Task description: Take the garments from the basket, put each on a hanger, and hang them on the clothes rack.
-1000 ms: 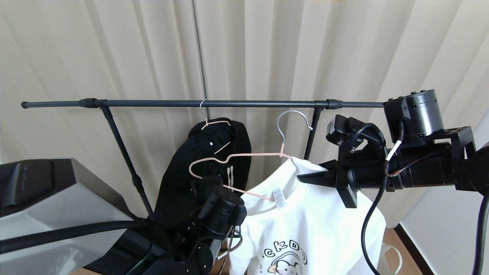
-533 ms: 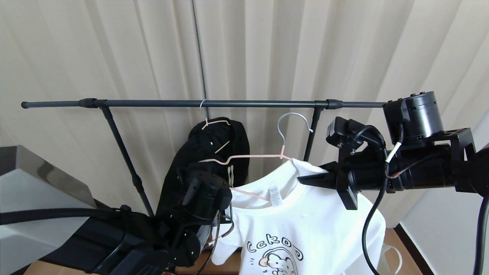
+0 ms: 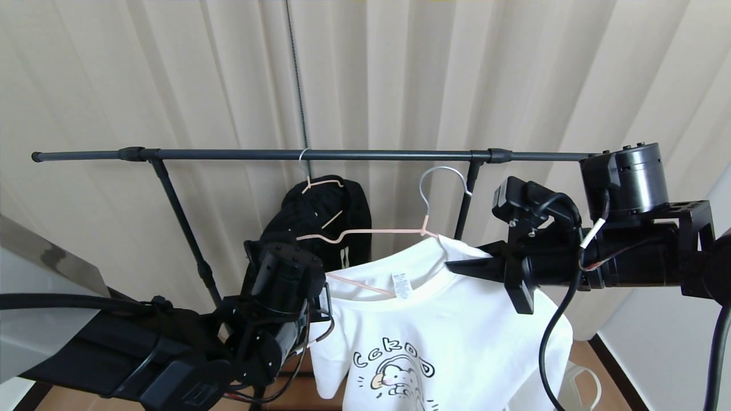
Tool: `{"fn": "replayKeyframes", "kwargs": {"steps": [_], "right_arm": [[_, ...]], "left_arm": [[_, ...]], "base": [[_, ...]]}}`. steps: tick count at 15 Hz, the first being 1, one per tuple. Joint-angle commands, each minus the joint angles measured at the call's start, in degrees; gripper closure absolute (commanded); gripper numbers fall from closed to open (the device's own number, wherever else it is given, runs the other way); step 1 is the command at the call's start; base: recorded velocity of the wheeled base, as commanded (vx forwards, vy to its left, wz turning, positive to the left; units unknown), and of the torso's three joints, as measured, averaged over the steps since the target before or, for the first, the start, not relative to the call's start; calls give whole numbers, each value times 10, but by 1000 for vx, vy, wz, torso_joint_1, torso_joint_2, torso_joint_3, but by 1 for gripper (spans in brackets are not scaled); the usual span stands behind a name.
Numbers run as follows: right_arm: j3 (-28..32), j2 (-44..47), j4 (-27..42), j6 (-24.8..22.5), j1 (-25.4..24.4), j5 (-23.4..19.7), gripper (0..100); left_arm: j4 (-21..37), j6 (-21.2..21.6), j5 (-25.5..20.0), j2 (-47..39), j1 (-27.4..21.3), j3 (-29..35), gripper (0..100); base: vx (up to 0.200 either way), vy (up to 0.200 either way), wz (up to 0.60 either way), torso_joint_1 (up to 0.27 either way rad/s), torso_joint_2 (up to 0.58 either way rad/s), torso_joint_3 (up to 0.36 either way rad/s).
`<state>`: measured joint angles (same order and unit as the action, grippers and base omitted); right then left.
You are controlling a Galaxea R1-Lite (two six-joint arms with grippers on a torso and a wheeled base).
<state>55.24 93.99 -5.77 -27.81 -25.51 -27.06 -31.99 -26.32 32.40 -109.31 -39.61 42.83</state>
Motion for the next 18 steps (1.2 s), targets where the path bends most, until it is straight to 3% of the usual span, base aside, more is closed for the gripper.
{"fn": "replayKeyframes", "kwargs": {"steps": [1,8,18], "right_arm": [[-8,-6,0,-19,10,-1,100],[-36,-7,-1,-120,38,-4,100],[-36,17,-1,-152,58,7,100]], "left_arm": [[0,4,0,16,16,0,100],[3,8,0,49,37,-1,100],[1,34,-1,82,48,-6,100]], "base": [[0,0,0,0,0,0],[0,0,0,0,0,0],[0,0,0,0,0,0]]}}
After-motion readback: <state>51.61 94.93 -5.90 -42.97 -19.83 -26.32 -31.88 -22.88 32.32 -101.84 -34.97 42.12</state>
